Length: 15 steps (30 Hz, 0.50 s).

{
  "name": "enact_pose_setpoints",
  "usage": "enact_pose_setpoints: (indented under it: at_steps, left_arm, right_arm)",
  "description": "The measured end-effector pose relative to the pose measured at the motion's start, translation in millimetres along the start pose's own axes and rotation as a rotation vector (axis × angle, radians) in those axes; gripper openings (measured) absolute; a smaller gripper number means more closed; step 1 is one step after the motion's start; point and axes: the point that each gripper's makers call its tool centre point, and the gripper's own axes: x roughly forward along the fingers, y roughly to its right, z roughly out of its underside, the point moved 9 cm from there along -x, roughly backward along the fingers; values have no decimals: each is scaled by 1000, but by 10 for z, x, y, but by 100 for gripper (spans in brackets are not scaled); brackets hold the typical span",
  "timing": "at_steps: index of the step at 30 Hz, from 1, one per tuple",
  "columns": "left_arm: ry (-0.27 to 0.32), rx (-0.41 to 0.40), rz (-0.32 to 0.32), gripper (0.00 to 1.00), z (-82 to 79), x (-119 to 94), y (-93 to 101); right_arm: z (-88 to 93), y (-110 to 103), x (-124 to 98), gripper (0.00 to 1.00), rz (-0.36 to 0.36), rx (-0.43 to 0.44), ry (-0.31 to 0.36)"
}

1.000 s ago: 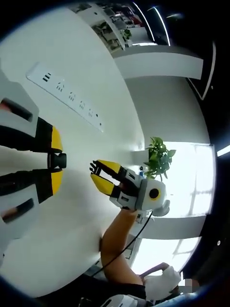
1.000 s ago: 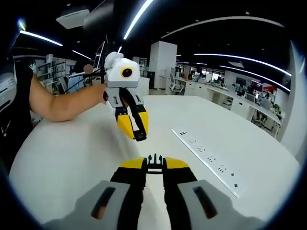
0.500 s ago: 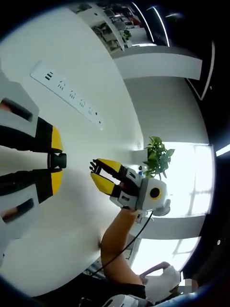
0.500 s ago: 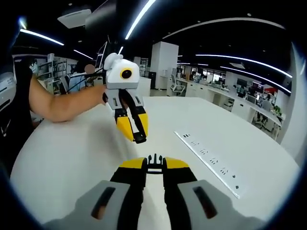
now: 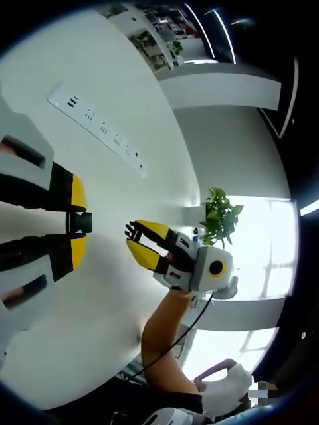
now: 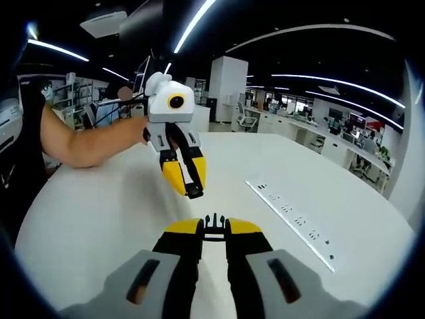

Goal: Snap the two parts of the plastic buckle together until the buckle closes and remains connected.

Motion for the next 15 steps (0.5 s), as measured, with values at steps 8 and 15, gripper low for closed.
enact_pose_setpoints:
  at_steps: [8,15]
  left_arm:
    - [1,1,1,11,0,-19,62]
    - [-1,1,-1,11,24,-41,111]
  right_arm:
    - [22,-70,9,14,-2,0,-1]
    - [28,-118,-1,14,-2,1,3]
